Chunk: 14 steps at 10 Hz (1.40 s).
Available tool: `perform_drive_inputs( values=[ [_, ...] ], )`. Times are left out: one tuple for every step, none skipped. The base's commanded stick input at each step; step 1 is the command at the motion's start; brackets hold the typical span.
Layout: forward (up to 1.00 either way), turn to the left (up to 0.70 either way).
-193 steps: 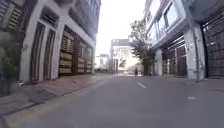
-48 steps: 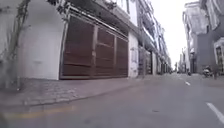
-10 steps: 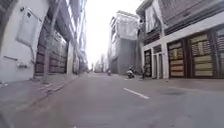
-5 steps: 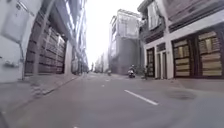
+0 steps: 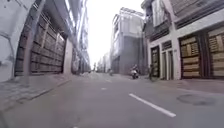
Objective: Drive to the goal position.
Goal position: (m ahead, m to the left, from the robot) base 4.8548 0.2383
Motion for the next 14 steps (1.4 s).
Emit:
perform_drive_inputs(
  values=[
    [1.0,0.0],
    [1.0,0.0],
    [1.0,0.0],
    [1.0,0.0],
    [1.0,0.0],
    [1.0,0.0],
    [1.0,0.0],
    [1.0,0.0],
    [1.0,0.0],
    [1.0,0.0],
    [1.0,0.0],
    [1.0,0.0],
    [1.0,0.0],
    [1.0,0.0]
  ],
)
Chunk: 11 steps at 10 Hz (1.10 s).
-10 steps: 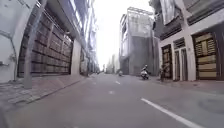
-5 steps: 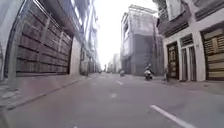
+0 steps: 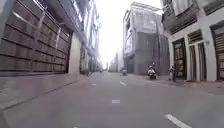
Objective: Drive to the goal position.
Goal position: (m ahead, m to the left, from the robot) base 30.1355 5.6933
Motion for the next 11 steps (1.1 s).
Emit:
perform_drive_inputs(
  values=[
    [1.0,0.0],
    [1.0,0.0],
    [1.0,0.0],
    [1.0,0.0],
    [1.0,0.0],
    [1.0,0.0],
    [1.0,0.0],
    [1.0,0.0],
    [1.0,0.0],
    [1.0,0.0],
    [1.0,0.0]
  ],
)
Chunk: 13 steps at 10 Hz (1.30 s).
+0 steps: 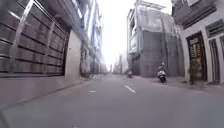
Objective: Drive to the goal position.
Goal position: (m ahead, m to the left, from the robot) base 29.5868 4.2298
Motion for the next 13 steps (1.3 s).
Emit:
perform_drive_inputs(
  values=[
    [1.0,0.0],
    [1.0,0.0],
    [1.0,0.0],
    [1.0,0.0],
    [1.0,0.0],
    [1.0,0.0],
    [1.0,0.0],
    [1.0,0.0],
    [1.0,0.0],
    [1.0,0.0],
    [1.0,0.0],
    [1.0,0.0],
    [1.0,0.0]
  ],
)
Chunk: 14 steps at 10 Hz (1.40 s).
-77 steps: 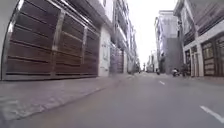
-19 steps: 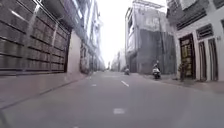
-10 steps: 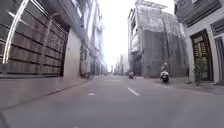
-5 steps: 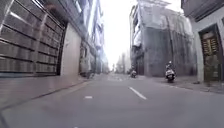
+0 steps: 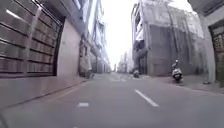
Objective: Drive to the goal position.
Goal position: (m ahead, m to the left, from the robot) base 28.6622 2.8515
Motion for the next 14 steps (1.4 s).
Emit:
perform_drive_inputs(
  values=[
    [1.0,0.0],
    [1.0,0.0],
    [1.0,0.0],
    [1.0,0.0],
    [1.0,0.0],
    [1.0,0.0],
    [1.0,0.0],
    [1.0,0.0],
    [1.0,0.0],
    [1.0,0.0],
    [1.0,0.0],
    [1.0,0.0],
    [1.0,0.0],
    [1.0,0.0]
  ],
)
